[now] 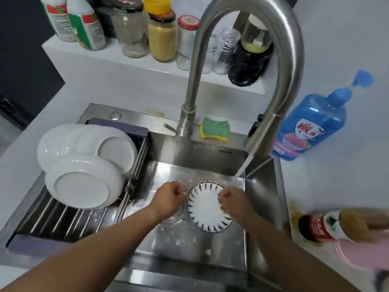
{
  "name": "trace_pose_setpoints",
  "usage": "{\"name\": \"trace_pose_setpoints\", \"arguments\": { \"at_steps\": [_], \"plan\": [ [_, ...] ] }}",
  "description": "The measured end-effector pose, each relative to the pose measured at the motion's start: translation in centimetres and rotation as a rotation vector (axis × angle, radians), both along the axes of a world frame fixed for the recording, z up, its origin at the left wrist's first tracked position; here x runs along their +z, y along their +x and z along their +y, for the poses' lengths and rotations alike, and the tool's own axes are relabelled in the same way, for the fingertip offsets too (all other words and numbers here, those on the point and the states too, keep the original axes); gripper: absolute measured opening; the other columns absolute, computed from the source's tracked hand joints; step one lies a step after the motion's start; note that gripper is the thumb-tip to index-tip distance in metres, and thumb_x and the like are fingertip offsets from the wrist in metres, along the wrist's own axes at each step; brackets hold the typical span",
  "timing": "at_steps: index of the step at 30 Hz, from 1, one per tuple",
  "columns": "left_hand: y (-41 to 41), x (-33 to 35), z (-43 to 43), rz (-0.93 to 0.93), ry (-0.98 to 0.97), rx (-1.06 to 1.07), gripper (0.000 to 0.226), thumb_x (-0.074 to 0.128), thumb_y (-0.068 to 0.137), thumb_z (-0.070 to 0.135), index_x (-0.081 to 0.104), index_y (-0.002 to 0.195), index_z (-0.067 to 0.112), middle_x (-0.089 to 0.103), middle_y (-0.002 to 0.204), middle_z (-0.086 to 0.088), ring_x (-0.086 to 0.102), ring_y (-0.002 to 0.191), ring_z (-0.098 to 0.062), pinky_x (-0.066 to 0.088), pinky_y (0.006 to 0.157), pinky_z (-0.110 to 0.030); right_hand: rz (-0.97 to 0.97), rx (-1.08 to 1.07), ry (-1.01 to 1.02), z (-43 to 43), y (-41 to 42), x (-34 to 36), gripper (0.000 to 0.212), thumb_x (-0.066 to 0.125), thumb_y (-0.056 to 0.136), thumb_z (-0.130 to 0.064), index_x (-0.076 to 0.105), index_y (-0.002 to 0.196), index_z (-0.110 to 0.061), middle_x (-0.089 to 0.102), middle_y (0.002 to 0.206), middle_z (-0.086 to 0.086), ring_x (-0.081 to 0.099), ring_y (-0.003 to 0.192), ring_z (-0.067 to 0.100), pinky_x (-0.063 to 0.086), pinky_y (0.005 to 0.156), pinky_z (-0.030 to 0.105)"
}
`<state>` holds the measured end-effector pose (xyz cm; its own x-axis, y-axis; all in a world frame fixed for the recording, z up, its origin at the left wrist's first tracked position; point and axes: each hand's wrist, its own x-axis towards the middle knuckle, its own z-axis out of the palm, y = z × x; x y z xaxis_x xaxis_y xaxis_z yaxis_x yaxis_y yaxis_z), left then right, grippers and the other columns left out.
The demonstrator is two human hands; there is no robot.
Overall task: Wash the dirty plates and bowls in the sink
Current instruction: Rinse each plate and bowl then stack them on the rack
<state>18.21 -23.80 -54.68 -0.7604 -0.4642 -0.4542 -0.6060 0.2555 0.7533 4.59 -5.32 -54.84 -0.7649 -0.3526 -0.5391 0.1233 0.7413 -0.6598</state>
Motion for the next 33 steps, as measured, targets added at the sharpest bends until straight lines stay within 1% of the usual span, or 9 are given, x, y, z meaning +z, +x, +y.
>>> {"name": "trace_pose_setpoints", "arguments": {
  "at_steps": [7,10,14,17,19,21,23,29,33],
  "plan": [
    [-2.7,-3.3,3.6,-0.149,-0.06,-0.102,0.006,0.07,0.088,0.016,0.069,0.09,0.022,0.058,0.069,0.013,0.056,0.067,-0.009,0.032,0.051,-0.008,-0.069,-0.041,-0.02,2.2,-3.4,-2.0,0.029,0.058,0.094,0.005,0.065,0.075,-0.014,0.063,0.075,0.014,0.057,0.06,0.021,0.048,0.062,0.033],
    [-3.2,-4.1,4.0,-0.159,-0.05,-0.089,0.015,0.068,0.088,0.01,0.071,0.102,0.016,0.058,0.072,0.012,0.057,0.076,-0.013,0.035,0.055,-0.008,-0.094,-0.106,-0.04,1.9,-4.2,-2.6,0.027,0.06,0.094,0.008,0.067,0.074,-0.01,0.062,0.068,0.01,0.056,0.056,0.018,0.05,0.058,0.031],
    [-3.4,-4.8,4.4,-0.227,-0.053,-0.053,0.031,0.067,0.09,0.008,0.069,0.119,0.015,0.07,0.104,0.0,0.06,0.092,-0.014,0.04,0.077,-0.017,-0.098,-0.116,0.026,2.4,-4.1,-3.3,0.032,0.06,0.091,0.011,0.06,0.066,-0.01,0.059,0.066,0.013,0.051,0.052,0.019,0.049,0.061,0.035],
    [-3.3,-6.5,4.8,-0.28,-0.062,-0.001,0.026,0.067,0.081,0.006,0.074,0.107,0.009,0.076,0.1,-0.007,0.07,0.095,-0.025,0.054,0.083,-0.029,-0.047,-0.028,0.194,4.1,-3.7,-4.1,0.025,0.066,0.091,-0.005,0.053,0.071,-0.012,0.061,0.068,0.008,0.053,0.057,0.02,0.051,0.062,0.025],
    [-3.0,-8.1,4.9,-0.321,-0.07,0.017,0.025,0.068,0.077,0.007,0.073,0.102,0.007,0.076,0.098,-0.009,0.071,0.096,-0.029,0.057,0.085,-0.037,-0.047,-0.015,0.299,5.1,-3.0,-4.8,0.017,0.071,0.086,-0.022,0.063,0.086,-0.007,0.067,0.073,0.008,0.065,0.056,0.022,0.051,0.052,0.024],
    [-2.7,-9.9,5.1,-0.337,-0.066,0.05,0.031,0.076,0.071,0.012,0.07,0.101,0.012,0.075,0.095,-0.008,0.072,0.092,-0.031,0.059,0.083,-0.04,-0.147,-0.072,0.304,5.8,-2.2,-6.5,0.027,0.074,0.081,-0.026,0.067,0.091,-0.002,0.067,0.067,0.008,0.068,0.047,0.023,0.053,0.043,0.027],
    [-2.2,-13.0,5.0,-0.347,0.012,0.135,0.035,0.08,0.064,0.011,0.064,0.094,0.014,0.074,0.086,-0.011,0.073,0.083,-0.037,0.062,0.077,-0.049,-0.214,-0.089,0.287,6.0,-1.6,-7.6,0.026,0.077,0.073,-0.026,0.066,0.08,-0.004,0.07,0.065,0.01,0.071,0.052,0.028,0.061,0.052,0.038],
    [-2.4,-16.4,4.7,-0.356,0.111,0.27,0.041,0.067,0.05,0.016,0.054,0.09,0.012,0.07,0.084,-0.02,0.073,0.076,-0.041,0.062,0.07,-0.057,-0.367,-0.224,0.205,5.9,-0.8,-8.9,0.012,0.067,0.075,0.004,0.059,0.067,-0.002,0.057,0.047,0.012,0.054,0.039,0.026,0.052,0.052,0.039],
    [-3.6,-9.2,6.0,-0.305,0.218,0.35,0.041,0.072,0.06,0.003,0.054,0.096,0.005,0.067,0.093,-0.022,0.072,0.082,-0.04,0.063,0.072,-0.055,-0.43,-0.315,0.168,5.6,-1.6,-8.0,0.026,0.059,0.077,0.016,0.05,0.067,-0.005,0.048,0.051,0.012,0.042,0.043,0.018,0.038,0.05,0.032]
  ]
}}
